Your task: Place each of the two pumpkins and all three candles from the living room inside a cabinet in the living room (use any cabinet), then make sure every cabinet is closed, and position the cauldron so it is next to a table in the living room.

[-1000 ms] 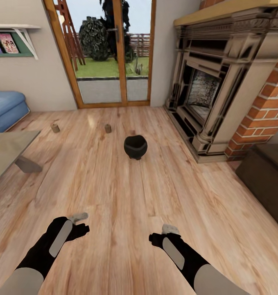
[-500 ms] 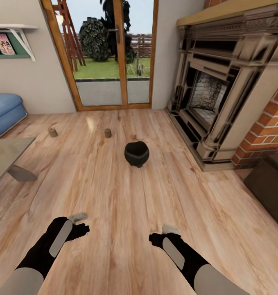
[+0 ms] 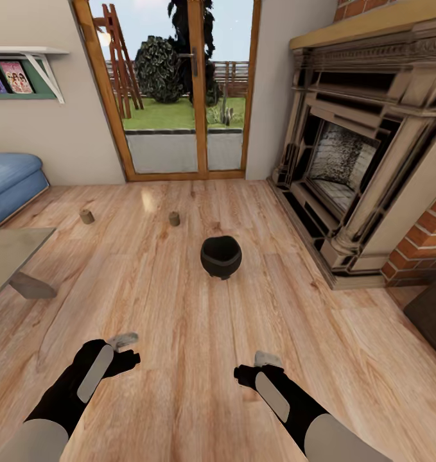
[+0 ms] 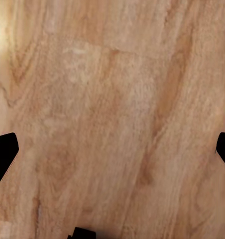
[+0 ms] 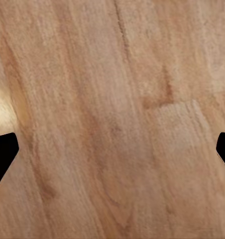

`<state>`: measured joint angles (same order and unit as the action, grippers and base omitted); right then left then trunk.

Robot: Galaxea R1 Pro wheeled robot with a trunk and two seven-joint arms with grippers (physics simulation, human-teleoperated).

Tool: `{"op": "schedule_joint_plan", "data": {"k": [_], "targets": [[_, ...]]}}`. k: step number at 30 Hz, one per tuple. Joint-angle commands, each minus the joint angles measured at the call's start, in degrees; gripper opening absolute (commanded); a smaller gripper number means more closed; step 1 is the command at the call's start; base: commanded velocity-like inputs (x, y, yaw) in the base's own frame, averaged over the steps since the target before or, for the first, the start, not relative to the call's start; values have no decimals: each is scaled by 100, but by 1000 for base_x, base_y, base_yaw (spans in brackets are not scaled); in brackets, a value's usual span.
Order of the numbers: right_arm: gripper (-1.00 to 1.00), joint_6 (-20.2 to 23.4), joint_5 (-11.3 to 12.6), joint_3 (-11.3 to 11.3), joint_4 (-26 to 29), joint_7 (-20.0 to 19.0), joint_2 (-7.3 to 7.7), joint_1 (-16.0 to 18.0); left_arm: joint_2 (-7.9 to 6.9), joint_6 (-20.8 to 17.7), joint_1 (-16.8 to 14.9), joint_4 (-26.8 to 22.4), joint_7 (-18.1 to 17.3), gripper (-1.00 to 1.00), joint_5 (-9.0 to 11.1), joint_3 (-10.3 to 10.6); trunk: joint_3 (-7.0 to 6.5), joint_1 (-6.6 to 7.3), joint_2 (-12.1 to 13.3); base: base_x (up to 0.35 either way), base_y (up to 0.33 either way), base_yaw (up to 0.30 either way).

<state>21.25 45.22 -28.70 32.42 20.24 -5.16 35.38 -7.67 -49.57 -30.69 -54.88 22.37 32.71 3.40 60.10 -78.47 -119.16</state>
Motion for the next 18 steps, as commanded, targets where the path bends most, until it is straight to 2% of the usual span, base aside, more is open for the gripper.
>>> {"op": "schedule_joint_plan", "data": {"k": [1, 8, 18], "targets": [[100, 10, 49, -30, 13, 50, 3, 4, -6, -9, -3, -6, 57, 100, 60, 21, -4, -3, -2, 329, 0, 71], [100, 10, 47, -34, 18, 50, 5, 4, -6, -9, -2, -6, 57, 100, 60, 21, -61, -3, -2, 329, 0, 68], [100, 10, 48, -37, 11, 50, 6, 4, -6, -9, -3, -6, 57, 100, 69, 21, -90, -3, -2, 329, 10, 5]]}}
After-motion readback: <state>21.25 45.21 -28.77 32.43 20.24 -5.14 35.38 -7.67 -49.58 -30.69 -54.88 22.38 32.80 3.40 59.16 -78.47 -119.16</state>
